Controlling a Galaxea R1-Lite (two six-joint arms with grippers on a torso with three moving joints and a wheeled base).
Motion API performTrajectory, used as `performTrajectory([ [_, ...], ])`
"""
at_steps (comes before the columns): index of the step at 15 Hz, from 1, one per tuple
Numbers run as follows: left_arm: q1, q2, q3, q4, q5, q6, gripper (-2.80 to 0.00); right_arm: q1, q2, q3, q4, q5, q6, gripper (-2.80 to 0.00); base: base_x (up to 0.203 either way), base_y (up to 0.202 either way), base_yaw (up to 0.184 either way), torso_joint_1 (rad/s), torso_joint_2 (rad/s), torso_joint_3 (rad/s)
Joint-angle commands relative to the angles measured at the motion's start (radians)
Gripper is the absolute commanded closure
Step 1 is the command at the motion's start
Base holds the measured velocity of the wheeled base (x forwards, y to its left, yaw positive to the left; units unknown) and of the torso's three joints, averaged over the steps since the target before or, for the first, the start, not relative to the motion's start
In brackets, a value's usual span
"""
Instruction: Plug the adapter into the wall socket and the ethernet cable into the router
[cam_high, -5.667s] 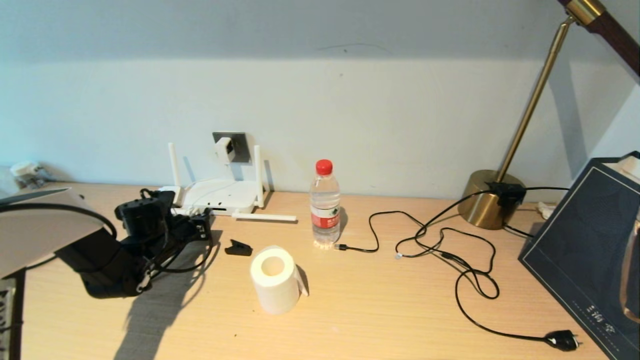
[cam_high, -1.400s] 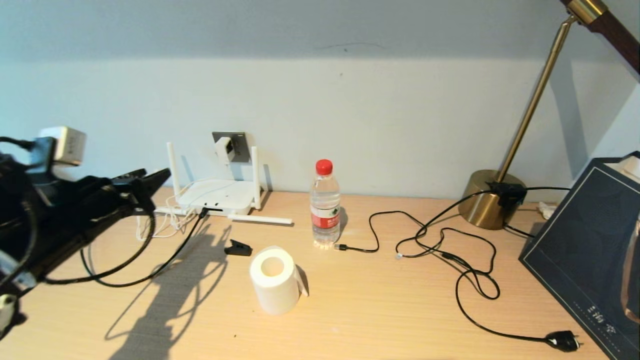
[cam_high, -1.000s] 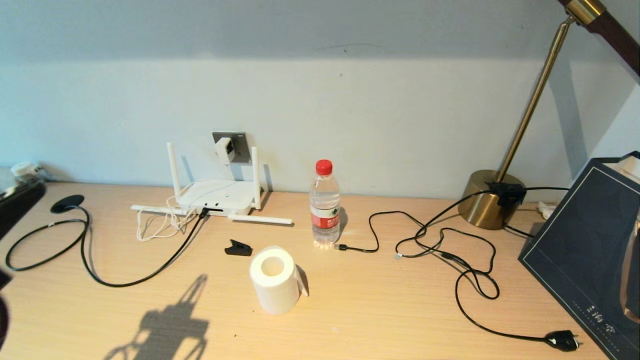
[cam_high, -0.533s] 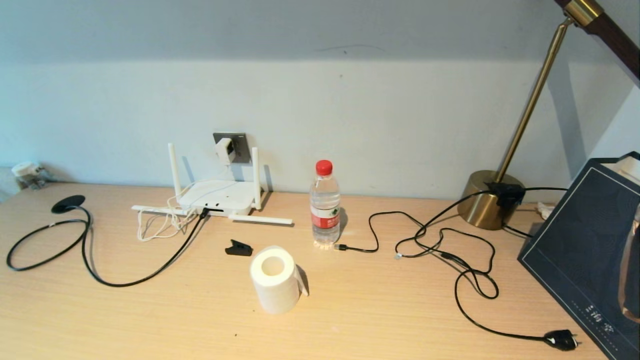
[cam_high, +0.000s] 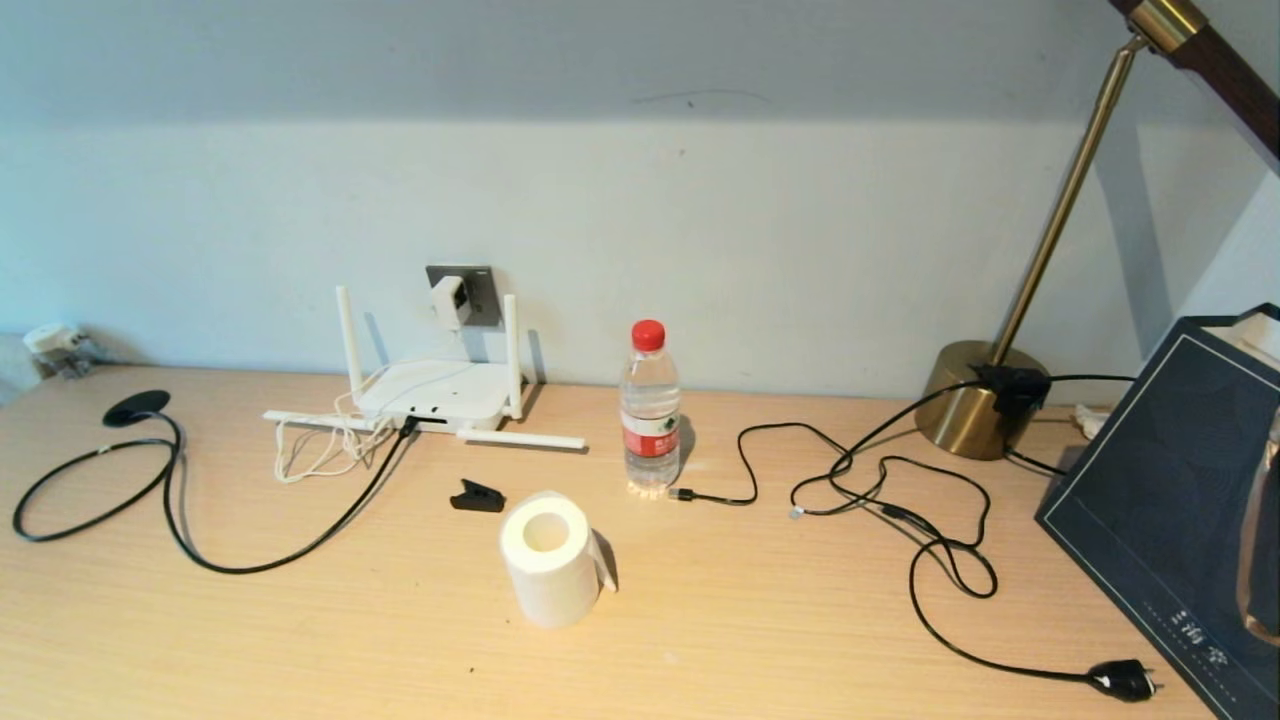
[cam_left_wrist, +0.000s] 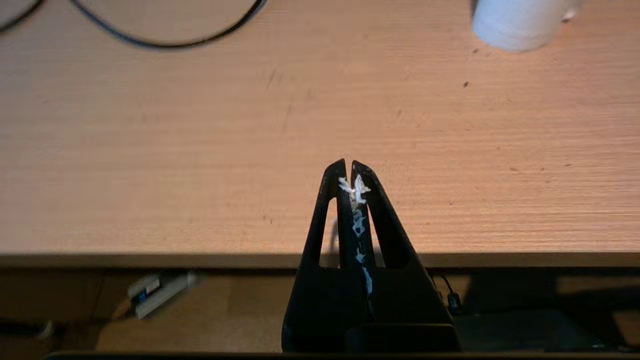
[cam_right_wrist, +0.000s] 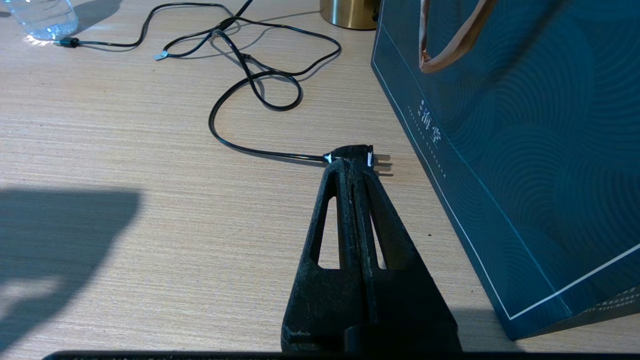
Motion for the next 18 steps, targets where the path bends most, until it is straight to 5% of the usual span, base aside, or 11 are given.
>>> performTrajectory([
  [1, -0.012, -0.105, 0.011, 0.022, -0.044, 0.057, 0.0, 0.0, 0.002, 0.0, 0.0, 0.0, 0.0, 0.0, 0.0, 0.0, 0.0, 0.0, 0.0, 0.0],
  [5, -0.012, -0.105, 0.01, 0.024, 0.03, -0.082, 0.0, 0.0, 0.002, 0.0, 0.0, 0.001, 0.0, 0.0, 0.0, 0.0, 0.0, 0.0, 0.0, 0.0],
  [18, -0.012, -0.105, 0.01, 0.024, 0.031, -0.079, 0.0, 0.0, 0.002, 0.0, 0.0, 0.0, 0.001, 0.0, 0.0, 0.0, 0.0, 0.0, 0.0, 0.0],
])
